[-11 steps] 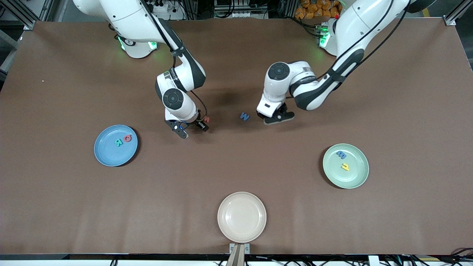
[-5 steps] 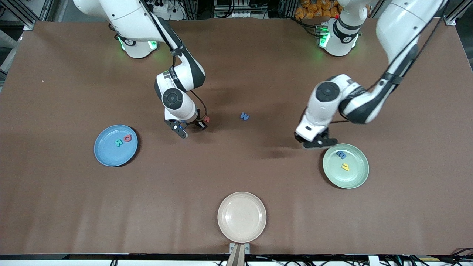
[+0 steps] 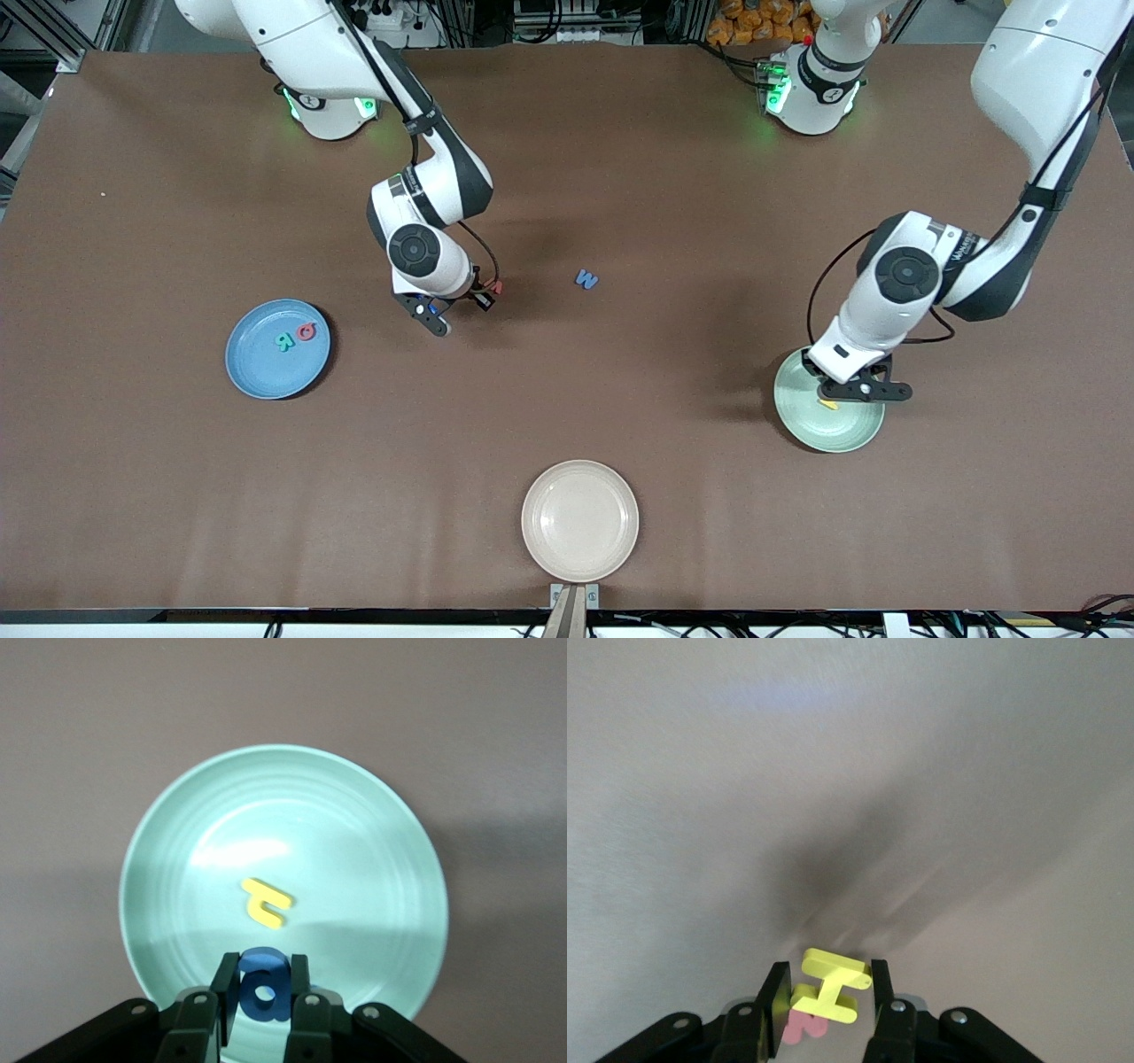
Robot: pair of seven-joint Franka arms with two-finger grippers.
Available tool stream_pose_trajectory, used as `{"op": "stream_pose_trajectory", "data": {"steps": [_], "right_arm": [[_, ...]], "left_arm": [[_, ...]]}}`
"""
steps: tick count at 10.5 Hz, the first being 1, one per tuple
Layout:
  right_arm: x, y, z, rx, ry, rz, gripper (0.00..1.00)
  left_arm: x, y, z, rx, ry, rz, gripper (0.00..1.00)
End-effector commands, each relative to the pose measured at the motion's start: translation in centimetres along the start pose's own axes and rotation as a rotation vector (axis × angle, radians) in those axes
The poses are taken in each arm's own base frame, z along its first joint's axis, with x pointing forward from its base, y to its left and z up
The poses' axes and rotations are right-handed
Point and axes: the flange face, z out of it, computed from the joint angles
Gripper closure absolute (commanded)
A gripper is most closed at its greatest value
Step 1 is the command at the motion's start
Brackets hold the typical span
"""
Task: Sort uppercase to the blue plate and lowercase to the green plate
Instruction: 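Drop blue a on the green plate while the right gripper drops H on blue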
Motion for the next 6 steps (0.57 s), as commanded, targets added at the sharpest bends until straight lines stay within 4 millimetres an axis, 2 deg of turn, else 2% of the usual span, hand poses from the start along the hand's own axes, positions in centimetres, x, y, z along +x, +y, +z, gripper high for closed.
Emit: {"op": "stream_pose_trajectory", "data": {"steps": [1,2,3,4,6], "right_arm": [[3.1,0.1,-2.3,-0.024,-0.015,-0.020,0.78],[5.2,0.6,-3.5,-0.035,-0.015,-0.021,0.78],[7.1,1.5,-4.4,-0.062,-0.030,-0.025,0.78],[10.5,3.1,-5.3,-0.078,-0.036,-0.027,0.78],[17.5,7.3,-6.4,-0.104,-0.008,-0.061,0.77]], "left_arm": [[1.7,-0.9,0.3,-0.023,-0.004,-0.013,0.89],[1.9,-0.9,0.4,-0.028,-0.003,-0.019,0.01],[2.0,-0.9,0.0,-0.027,0.003,-0.019,0.00],[2.3,-1.2,-0.6,-0.019,0.004,-0.026,0.00],[4.0,-1.2,-3.0,-0.011,-0.046,-0.071,0.00]]}}
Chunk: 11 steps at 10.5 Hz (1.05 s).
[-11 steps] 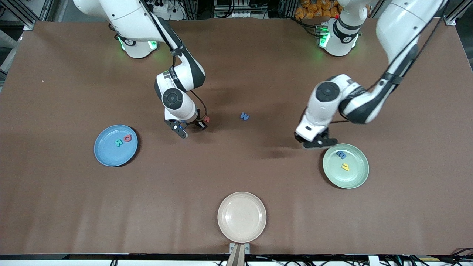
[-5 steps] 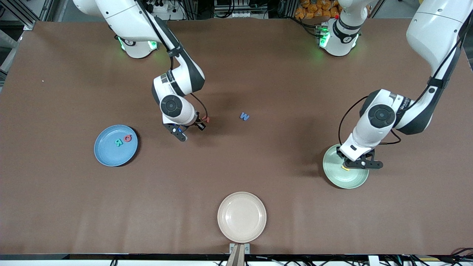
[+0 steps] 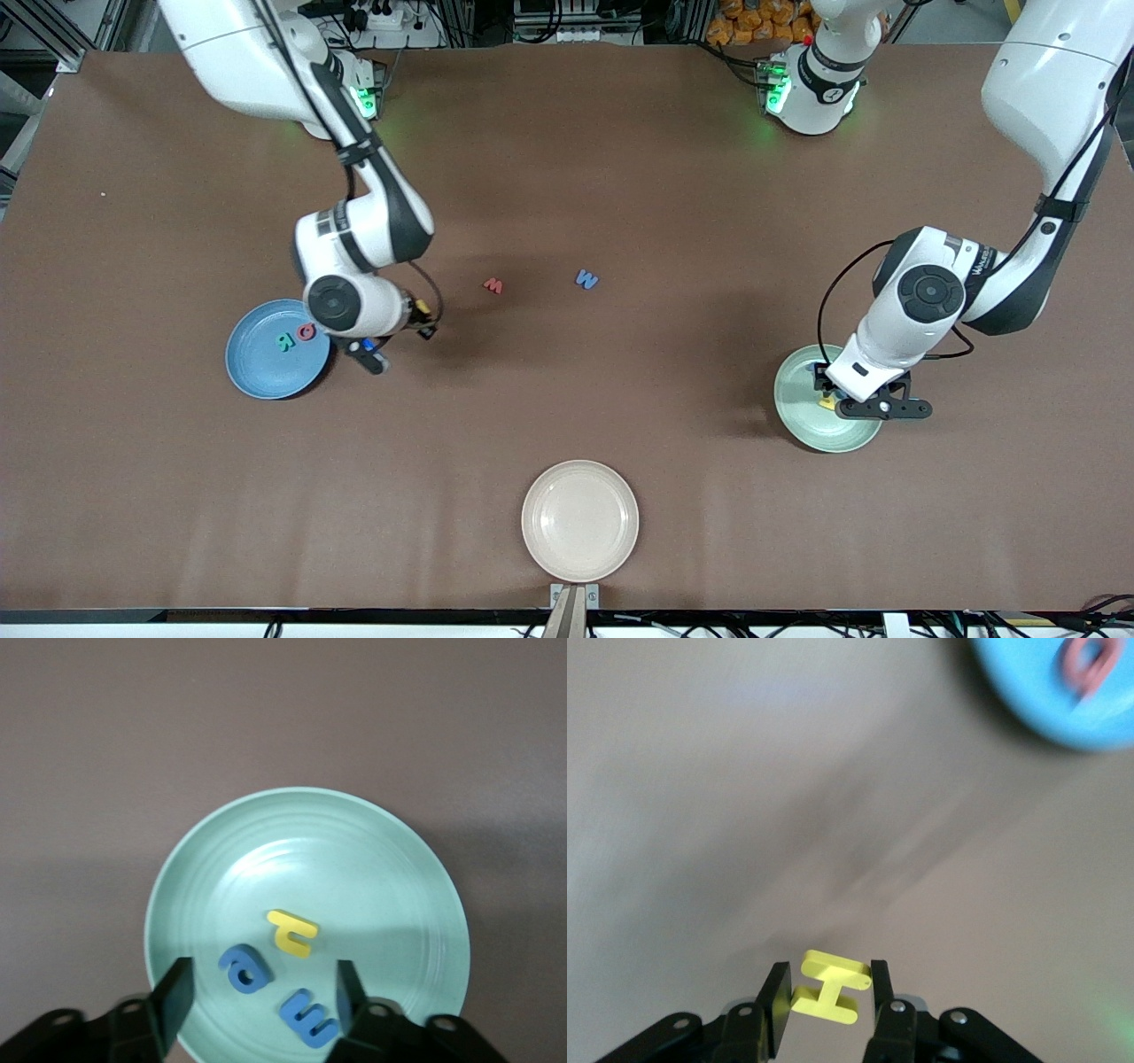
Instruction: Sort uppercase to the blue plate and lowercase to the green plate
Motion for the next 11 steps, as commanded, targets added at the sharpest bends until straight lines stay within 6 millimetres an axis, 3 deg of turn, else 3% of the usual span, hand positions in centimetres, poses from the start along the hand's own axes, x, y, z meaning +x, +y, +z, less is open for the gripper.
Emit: {"op": "stream_pose_trajectory", "data": {"steps": [1,2,4,5,7,11], "right_arm": [[7.1,5.2,-1.0,-0.019,0.010,-0.052,0.77],[10.0,7.7,-1.0,-0.018,0.007,-0.088,0.77],[13.2,11.0,-1.1,-0.023,0.011,-0.125,0.77],[14.0,11.7,-0.9,-0.032,0.019,-0.137,0.66],[14.0,11.7,-0.9,-0.037,0.025,-0.146,0.00],[12.1,10.2,-0.8,-0.055,0.013,-0.161,0.00]], "left_arm": [[2.1,0.9,-3.9,-0.023,-0.065,-0.044,0.00],[2.6,0.9,-5.3,-0.023,-0.091,-0.060,0.00],[3.5,1.0,-7.9,-0.041,-0.126,-0.085,0.00],[3.8,1.4,-9.1,-0.051,-0.132,-0.090,0.00],[3.8,2.4,-10.4,-0.063,-0.128,-0.080,0.00],[4.1,2.8,-14.7,-0.108,-0.162,-0.108,0.00]]}}
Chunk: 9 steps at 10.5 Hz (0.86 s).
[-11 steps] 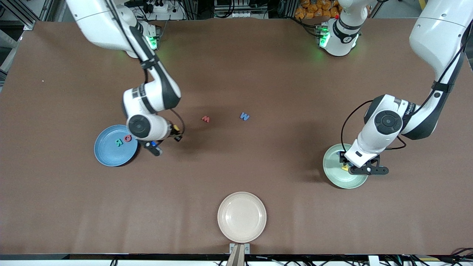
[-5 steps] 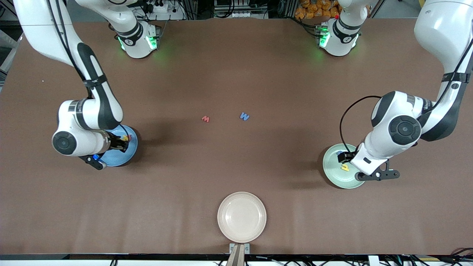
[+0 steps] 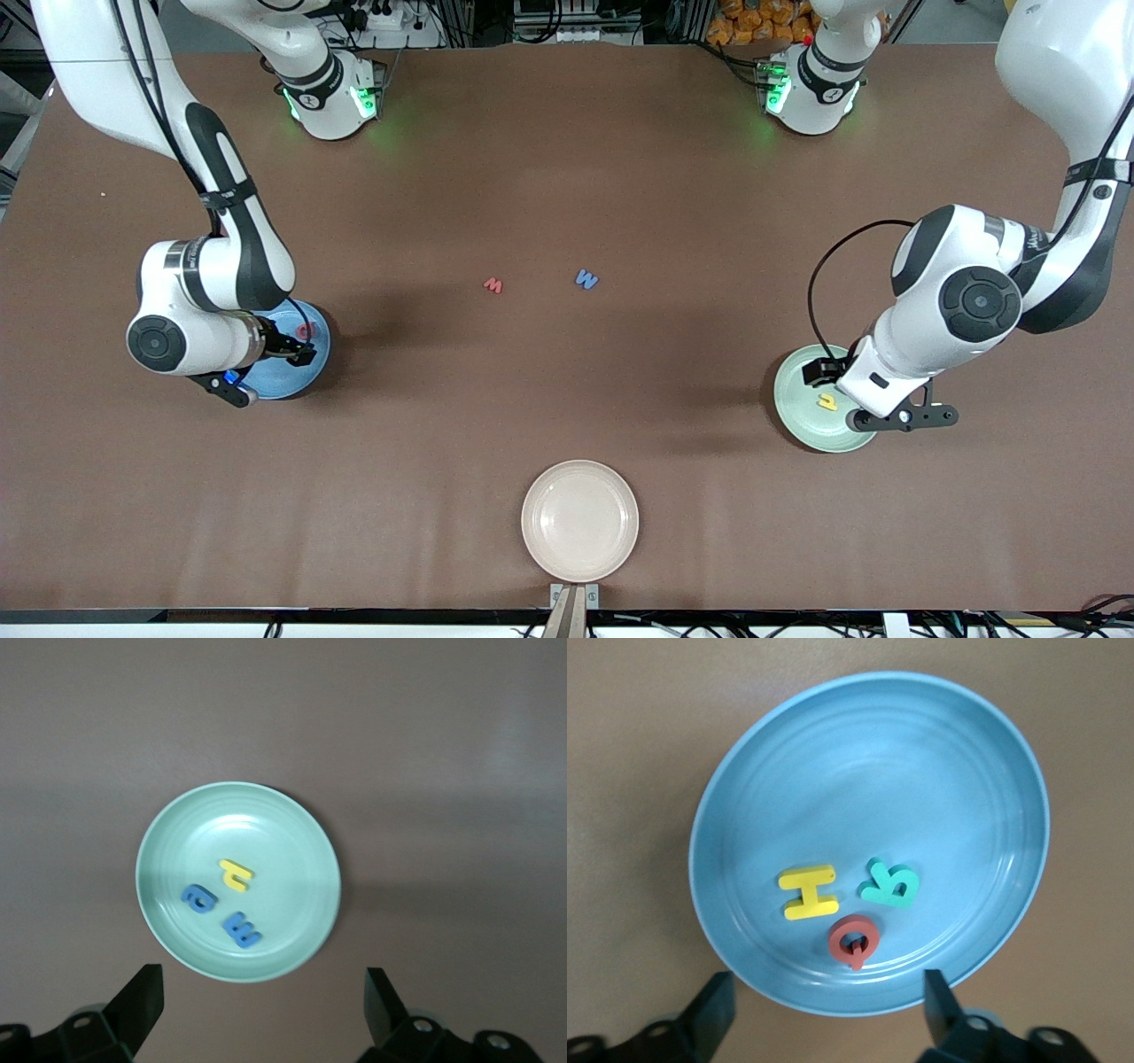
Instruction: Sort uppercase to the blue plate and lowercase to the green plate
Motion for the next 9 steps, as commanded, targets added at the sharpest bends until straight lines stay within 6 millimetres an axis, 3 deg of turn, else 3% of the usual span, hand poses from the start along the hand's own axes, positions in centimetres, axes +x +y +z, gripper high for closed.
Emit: {"op": "stream_pose_trajectory", "data": {"steps": [1,3,6,8,9], "right_arm": [[-1.4,-1.5,-0.4,-0.027,-0.001,-0.025,0.00],[-5.3,-4.6,-2.0,-0.054,-0.018,-0.065,0.00],[-12.9,-12.0,-3.7,0.009,-0.049,-0.009,0.00],[-18.9,-17.9,-5.6,0.056,-0.025,-0.026,0.00],[-20.8,-19.8,-6.7,0.079,0.000,-0.028,0.00]], "left_arm": [[-0.4,0.2,-2.5,-0.027,-0.025,-0.005,0.00],[-0.4,0.2,-2.6,-0.030,-0.023,-0.006,0.00],[-0.7,0.9,-3.3,-0.030,-0.014,0.001,0.00],[-1.3,0.7,-5.2,-0.017,0.000,0.000,0.00],[-1.6,0.6,-5.8,-0.001,-0.004,0.000,0.00]]}}
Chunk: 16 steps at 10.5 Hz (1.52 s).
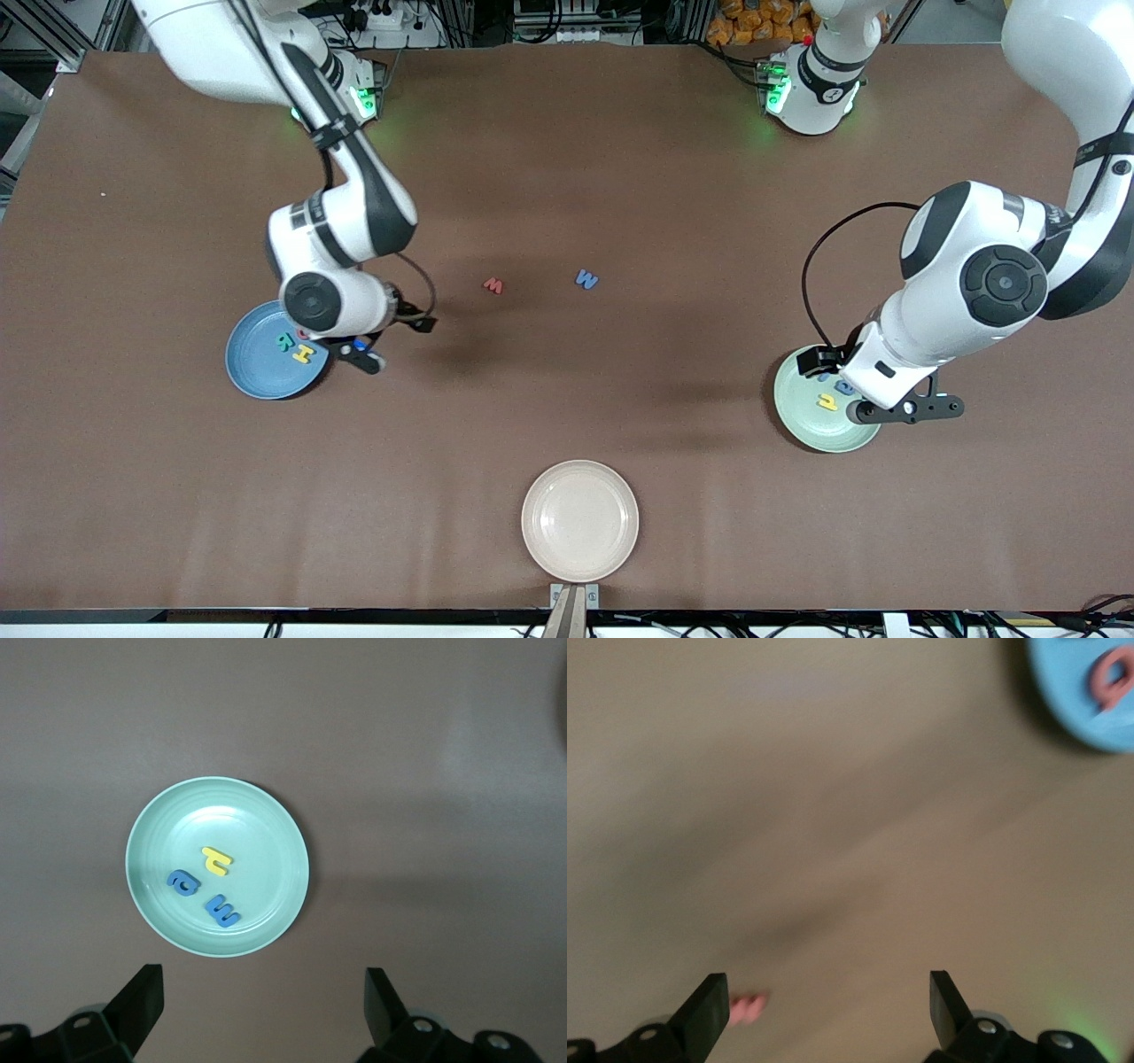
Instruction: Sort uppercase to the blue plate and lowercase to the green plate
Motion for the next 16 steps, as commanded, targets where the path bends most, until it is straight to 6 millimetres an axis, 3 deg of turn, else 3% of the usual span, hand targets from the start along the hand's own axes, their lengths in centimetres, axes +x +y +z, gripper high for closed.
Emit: {"op": "stream_pose_trajectory", "data": {"steps": [1,2,4,8,9,14,16], "right_arm": [[-5.2,-4.7,-2.2,0.071,0.031,0.004,0.00],[-8.0,-7.2,-2.4,0.116,0.053,0.017,0.00],[-11.8,-11.2,0.9,0.151,0.104,-0.006,0.00],[-16.2,-17.4,4.7,0.215,0.203,-0.024,0.00],[-16.2,-18.1,5.5,0.207,0.223,-0.021,0.00],[-20.9,-20.2,11.9,0.195,0.285,0.030,0.00],[-21.5,-20.4,12.0,0.199,0.300,0.050,0.00]], "left_arm": [[-1.0,-0.4,-2.4,0.018,-0.001,-0.004,0.00],[-1.0,-0.5,-2.7,0.019,0.003,-0.006,0.00],[-1.0,-0.5,-2.7,0.019,0.003,-0.006,0.00],[-1.3,-0.4,-3.8,0.026,0.024,-0.005,0.00],[-1.4,-0.4,-4.0,0.027,0.024,-0.006,0.00],[-1.7,-0.5,-4.6,0.035,0.024,-0.007,0.00],[-1.8,-0.5,-4.6,0.038,0.018,-0.006,0.00]]}}
